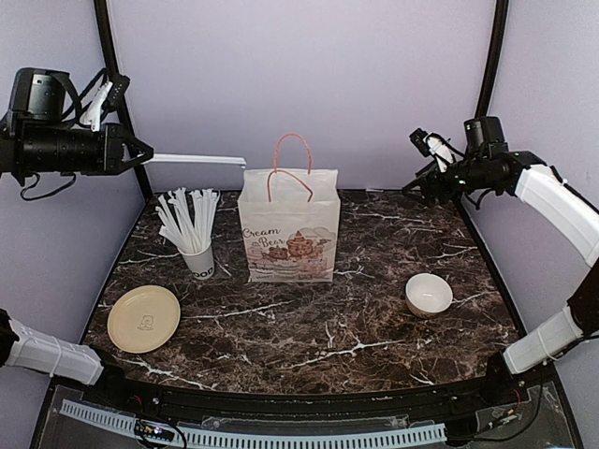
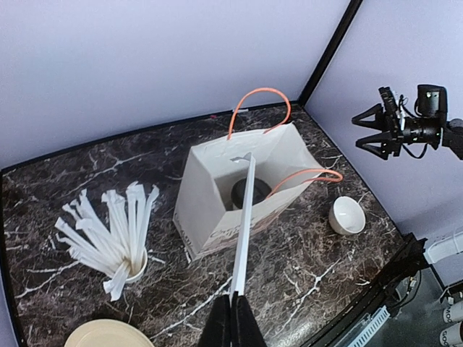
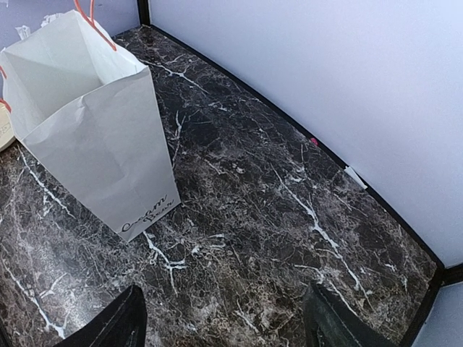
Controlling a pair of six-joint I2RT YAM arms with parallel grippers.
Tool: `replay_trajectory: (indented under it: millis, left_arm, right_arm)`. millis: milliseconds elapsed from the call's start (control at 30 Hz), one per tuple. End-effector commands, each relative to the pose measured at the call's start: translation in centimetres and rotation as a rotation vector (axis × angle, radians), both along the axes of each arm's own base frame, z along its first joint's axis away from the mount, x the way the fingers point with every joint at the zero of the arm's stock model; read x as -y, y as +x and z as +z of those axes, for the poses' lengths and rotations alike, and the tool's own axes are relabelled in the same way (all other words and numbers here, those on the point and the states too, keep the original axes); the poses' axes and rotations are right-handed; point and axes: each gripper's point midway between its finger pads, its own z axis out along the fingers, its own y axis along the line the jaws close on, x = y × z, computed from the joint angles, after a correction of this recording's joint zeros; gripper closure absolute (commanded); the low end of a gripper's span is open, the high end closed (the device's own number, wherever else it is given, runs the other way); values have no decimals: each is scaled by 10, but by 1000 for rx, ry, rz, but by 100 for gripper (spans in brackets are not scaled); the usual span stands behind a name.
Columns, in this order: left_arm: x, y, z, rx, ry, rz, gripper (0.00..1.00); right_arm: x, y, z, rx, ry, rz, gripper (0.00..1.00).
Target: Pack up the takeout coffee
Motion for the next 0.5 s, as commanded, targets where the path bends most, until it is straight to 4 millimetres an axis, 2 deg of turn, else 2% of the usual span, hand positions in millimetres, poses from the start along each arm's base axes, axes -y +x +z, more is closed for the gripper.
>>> replay_trajectory:
  millis: [0, 167, 233, 267, 300, 333, 367, 400, 433, 467]
  left_arm:
    - [38, 21, 11, 44, -37, -135, 100]
    - [64, 48, -10, 7, 24, -210, 100]
    - [79, 64, -24, -22, 49, -241, 100]
    - [85, 68, -23, -15, 44, -260, 100]
    - [94, 77, -32, -39, 52, -275, 100]
    - [100, 80, -29, -28, 44, -299, 100]
    - [109, 91, -42, -55, 58, -308, 100]
    - [113, 96, -38, -38, 56, -320, 100]
    - [121, 107, -51, -62, 67, -327, 100]
    - [127, 110, -49, -54, 59, -349, 100]
  right_arm:
    - [6, -7, 9, 26, -15, -7, 26]
    - [11, -15, 17, 52, -30, -15, 26]
    - [12, -18, 19, 61, -33, -17, 25]
    - [13, -20, 20, 66, -34, -19, 25]
    - [13, -21, 20, 68, -35, -19, 25]
    - [14, -22, 20, 71, -35, -21, 25]
    - [14, -22, 20, 71, -35, -21, 25]
    - [14, -23, 20, 72, -35, -21, 25]
    - [14, -23, 20, 70, -33, -20, 25]
    - [14, -24, 21, 69, -32, -18, 25]
